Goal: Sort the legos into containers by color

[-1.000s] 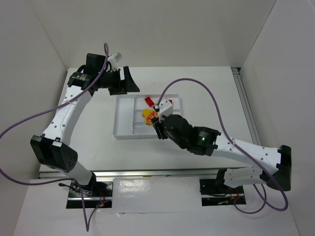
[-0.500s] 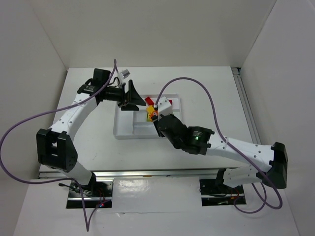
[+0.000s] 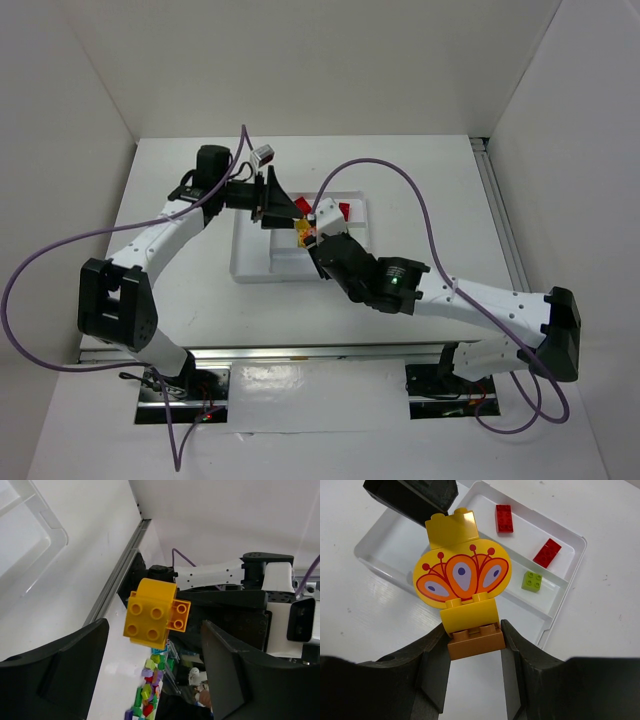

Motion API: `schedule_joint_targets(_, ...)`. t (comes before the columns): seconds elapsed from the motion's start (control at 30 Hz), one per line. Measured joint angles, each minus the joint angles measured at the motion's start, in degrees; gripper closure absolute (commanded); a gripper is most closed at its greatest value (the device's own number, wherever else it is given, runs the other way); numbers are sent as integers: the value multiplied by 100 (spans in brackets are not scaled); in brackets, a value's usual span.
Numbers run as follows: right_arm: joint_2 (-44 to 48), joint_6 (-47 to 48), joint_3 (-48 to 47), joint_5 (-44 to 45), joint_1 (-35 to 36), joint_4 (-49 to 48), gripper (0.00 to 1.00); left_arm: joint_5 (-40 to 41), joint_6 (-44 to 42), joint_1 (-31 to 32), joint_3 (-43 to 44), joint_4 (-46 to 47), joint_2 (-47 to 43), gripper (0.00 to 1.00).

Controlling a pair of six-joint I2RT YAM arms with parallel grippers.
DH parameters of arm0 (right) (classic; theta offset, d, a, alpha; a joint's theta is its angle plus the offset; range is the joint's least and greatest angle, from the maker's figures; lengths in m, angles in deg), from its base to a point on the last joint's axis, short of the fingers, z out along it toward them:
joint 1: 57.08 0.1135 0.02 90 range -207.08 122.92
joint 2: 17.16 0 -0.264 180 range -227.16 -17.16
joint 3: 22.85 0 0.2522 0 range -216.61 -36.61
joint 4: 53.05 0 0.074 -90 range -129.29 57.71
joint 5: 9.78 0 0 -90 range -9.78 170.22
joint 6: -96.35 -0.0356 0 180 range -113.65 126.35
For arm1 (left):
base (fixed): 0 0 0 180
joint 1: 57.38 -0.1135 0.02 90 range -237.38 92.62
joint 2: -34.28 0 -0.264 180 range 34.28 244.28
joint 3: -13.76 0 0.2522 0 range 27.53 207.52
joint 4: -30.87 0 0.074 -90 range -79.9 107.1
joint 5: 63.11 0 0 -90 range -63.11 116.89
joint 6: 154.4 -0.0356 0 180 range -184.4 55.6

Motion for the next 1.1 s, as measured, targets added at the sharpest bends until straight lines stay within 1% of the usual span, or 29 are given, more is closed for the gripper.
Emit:
schedule_joint_targets(0.03, -7, 0, 0, 0, 0, 0, 100, -22, 31, 20, 0, 81, 0, 16)
schedule_joint_targets(0.07, -11, 0, 0, -2, 0, 0, 100, -50, 44, 39, 0, 149, 0, 19)
schedule_joint_targets(0.17, -13, 0, 0, -2, 0, 0, 100, -105, 133, 111, 0, 267, 0, 25)
schedule_joint_targets(0.2, -13, 0, 0, 2, 0, 2, 100, -98, 140, 120, 0, 295, 0, 30)
schedule_joint_targets(0.23, -13, 0, -2, 9, 0, 2, 100, -90, 149, 125, 0, 328, 0, 32)
schedule_joint_targets(0.33, -15, 0, -35, 11, -2, -22, 100, -85, 177, 111, 0, 396, 0, 34)
schedule_joint_targets(0.4, -13, 2, -44, 13, 0, -26, 100, -87, 177, 122, 0, 442, 0, 34)
schedule_joint_targets(0.47, -13, 4, -44, 13, -2, -26, 100, -85, 170, 125, 0, 455, 0, 38)
schedule_joint_targets(0.53, -13, 20, -44, 17, 0, -31, 100, -79, 170, 125, 0, 457, 2, 37)
schedule_joint_targets(0.57, -13, 22, -44, 17, 0, -33, 100, -81, 170, 125, 0, 466, 2, 30)
schedule_joint_targets(0.87, -20, 44, -44, 0, 0, -42, 100, -142, 133, 229, 33, 483, 50, 32)
schedule_joint_targets(0.9, -22, 46, -44, -2, 0, -44, 100, -144, 131, 232, 33, 479, 61, 35)
schedule_joint_targets(0.93, -22, 44, -44, 0, 0, -46, 100, -146, 120, 236, 33, 479, 74, 47)
schedule_joint_targets(0.97, -22, 46, -44, 0, 0, -44, 100, -138, 138, 236, 33, 481, 87, 56)
schedule_joint_targets(1.03, -22, 28, -46, -2, 0, -48, 100, -133, 105, 229, 26, 557, 131, 70)
schedule_joint_targets(1.1, -22, 17, -46, -2, -2, -46, 100, -149, 129, 229, 17, 643, 153, 76)
